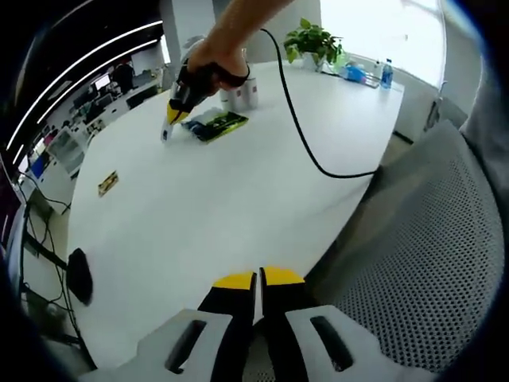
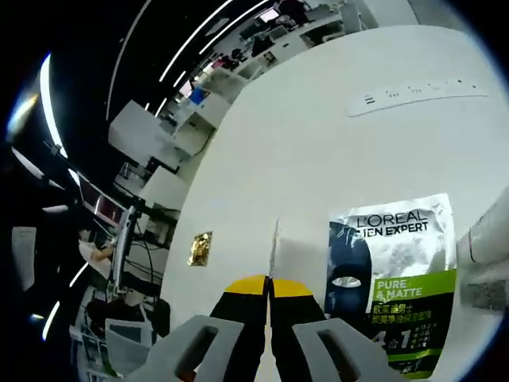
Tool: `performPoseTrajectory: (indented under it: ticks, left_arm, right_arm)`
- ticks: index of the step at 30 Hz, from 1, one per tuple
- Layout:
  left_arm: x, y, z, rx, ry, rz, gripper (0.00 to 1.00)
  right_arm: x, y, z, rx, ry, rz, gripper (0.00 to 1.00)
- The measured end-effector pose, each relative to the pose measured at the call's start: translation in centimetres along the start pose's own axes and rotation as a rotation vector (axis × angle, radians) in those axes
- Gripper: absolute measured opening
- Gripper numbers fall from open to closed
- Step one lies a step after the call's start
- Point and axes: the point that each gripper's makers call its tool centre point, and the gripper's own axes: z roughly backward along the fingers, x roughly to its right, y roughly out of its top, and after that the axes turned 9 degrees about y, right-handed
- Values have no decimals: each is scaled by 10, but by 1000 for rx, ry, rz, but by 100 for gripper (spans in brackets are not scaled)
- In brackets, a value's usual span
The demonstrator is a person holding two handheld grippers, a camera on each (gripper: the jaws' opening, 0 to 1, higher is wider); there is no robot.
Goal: Arrange the skincare products in the storage area until every visible bottle or jar stands upright without overlapping.
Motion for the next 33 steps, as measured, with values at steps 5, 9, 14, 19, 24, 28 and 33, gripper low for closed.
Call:
performPoseTrajectory:
  ticks: [5, 9, 14, 19, 24, 28, 33]
  left_arm:
    - [0, -2, -1, -10, -1, 1, 0]
    - [1, -3, -1, -18, -4, 0, 0]
    - [1, -5, -2, -26, -3, 3, 0]
    - [0, -6, -3, -31, -1, 5, 0]
    - [-1, -8, -3, -38, 1, 4, 0]
    - [-1, -8, -3, -42, 2, 6, 0]
    - [-1, -9, -4, -45, 4, 5, 0]
  right_arm:
    - [9, 1, -2, -10, -18, -10, 0]
    - [14, 1, -4, -22, -36, -10, 0]
    - [17, -1, -8, -27, -48, -30, 0]
    - [23, -4, -11, -50, -83, -7, 0]
    - [25, -9, -12, -82, -112, 40, 0]
    - [24, -9, -13, -85, -124, 62, 0]
    - [22, -9, -11, -86, -142, 98, 0]
